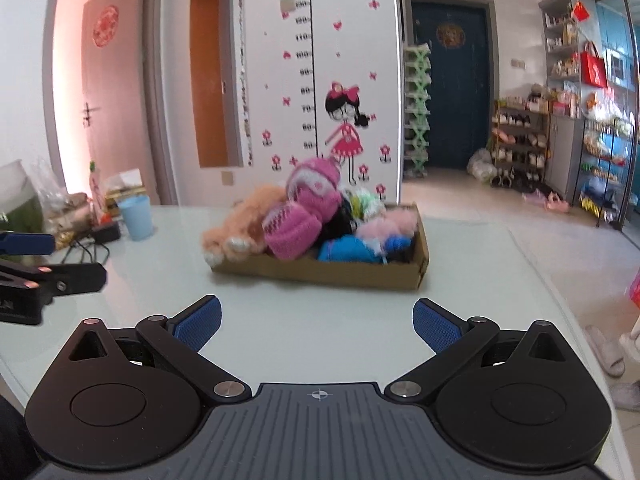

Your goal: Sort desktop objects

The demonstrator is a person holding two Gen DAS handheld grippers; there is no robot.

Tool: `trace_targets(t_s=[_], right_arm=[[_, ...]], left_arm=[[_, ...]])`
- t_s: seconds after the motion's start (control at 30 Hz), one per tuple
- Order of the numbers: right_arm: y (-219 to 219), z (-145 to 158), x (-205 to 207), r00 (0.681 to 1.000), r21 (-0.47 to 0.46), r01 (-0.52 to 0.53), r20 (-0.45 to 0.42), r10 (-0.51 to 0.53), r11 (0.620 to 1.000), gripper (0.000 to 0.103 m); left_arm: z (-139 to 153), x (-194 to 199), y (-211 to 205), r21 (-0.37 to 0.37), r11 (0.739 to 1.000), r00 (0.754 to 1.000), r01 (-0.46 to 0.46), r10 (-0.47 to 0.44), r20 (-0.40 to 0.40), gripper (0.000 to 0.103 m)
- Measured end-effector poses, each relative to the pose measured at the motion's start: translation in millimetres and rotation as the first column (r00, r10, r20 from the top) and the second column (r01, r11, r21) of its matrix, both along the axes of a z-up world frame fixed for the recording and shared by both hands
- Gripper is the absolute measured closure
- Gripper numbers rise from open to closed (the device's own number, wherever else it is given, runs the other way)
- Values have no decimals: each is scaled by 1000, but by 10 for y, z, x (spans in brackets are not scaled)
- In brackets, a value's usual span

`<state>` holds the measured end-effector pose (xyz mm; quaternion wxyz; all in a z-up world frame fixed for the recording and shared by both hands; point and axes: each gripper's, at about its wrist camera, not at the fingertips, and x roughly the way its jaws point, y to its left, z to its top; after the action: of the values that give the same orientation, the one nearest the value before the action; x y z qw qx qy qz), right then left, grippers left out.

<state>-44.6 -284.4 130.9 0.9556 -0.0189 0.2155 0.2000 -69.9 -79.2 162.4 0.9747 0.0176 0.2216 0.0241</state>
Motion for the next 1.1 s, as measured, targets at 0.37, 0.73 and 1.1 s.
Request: trace_targets(t_s=[0.37,0.73,1.1], right_arm=[[24,335,-11,998,6,-7,69,7,1000,0],[115,214,176,999,-9,-11,46,12,1000,0],[139,147,219,999,-9,-25,30,25,1000,0]], left_arm=[[114,192,81,-101,994,998,-51,53,19,1],[44,215,92,-67,994,996,-91,92,4,1],[65,198,105,-51,997,998,-62,62,-4,1]])
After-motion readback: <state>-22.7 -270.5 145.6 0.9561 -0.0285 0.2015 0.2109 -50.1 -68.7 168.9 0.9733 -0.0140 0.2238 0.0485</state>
